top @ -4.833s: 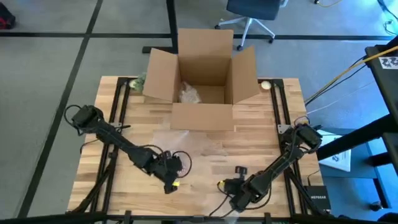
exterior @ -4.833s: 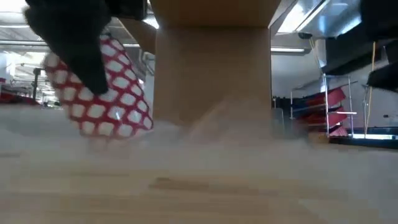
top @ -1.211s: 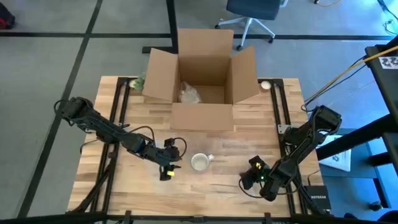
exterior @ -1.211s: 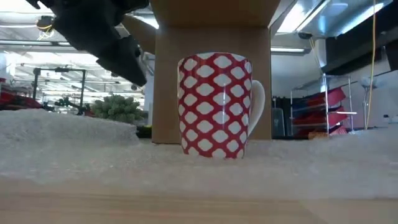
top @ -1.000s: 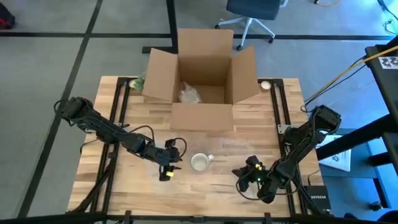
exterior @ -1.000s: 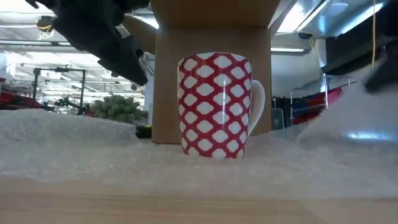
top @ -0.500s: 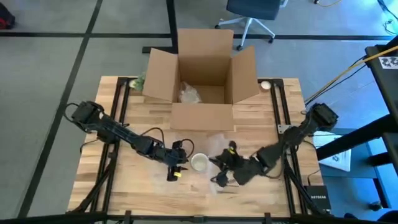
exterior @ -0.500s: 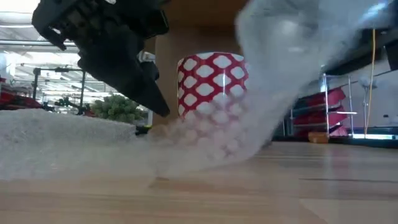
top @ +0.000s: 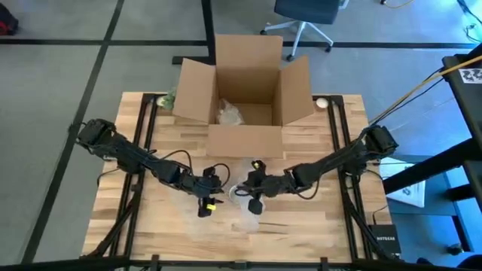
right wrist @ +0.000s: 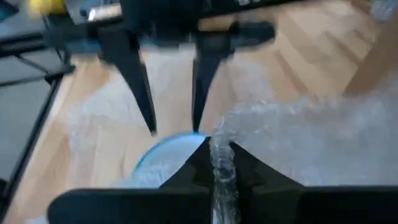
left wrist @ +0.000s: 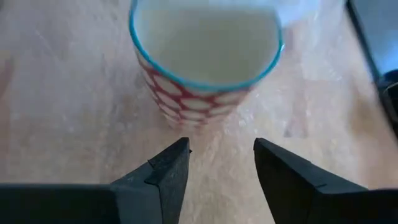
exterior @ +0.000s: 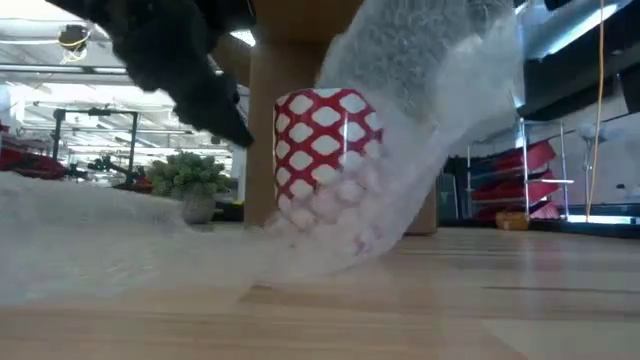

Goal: Wrap mug
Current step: Wrap the red mug with the bubble wrap

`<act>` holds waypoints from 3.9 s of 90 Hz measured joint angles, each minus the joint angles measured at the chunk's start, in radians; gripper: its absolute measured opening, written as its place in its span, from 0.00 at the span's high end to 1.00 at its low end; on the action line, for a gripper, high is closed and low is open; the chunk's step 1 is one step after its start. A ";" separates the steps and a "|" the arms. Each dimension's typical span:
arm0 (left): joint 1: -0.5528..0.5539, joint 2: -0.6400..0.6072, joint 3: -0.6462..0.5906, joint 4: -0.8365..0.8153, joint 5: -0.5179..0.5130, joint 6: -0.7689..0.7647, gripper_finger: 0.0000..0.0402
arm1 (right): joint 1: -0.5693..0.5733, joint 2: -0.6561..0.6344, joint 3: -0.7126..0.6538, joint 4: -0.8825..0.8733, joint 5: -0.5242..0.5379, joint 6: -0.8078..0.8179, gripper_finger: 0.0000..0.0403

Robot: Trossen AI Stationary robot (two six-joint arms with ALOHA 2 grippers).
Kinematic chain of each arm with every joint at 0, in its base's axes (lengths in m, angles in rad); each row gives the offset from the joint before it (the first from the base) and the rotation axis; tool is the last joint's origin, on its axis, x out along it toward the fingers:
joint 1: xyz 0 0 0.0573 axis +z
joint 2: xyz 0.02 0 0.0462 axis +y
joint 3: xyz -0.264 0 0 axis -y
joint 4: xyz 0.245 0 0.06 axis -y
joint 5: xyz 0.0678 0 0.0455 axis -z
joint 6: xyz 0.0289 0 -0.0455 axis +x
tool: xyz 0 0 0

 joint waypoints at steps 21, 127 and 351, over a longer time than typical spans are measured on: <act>0.007 -0.065 0.001 0.067 -0.104 0.024 0.59 | 0.001 0.015 0.000 0.011 -0.075 -0.001 0.81; 0.038 0.084 0.000 0.261 -0.027 0.064 0.59 | 0.001 0.001 0.052 -0.074 -0.083 -0.109 0.44; 0.026 0.128 0.005 0.279 -0.007 0.135 0.59 | -0.038 0.200 0.346 -0.481 -0.128 -0.133 1.00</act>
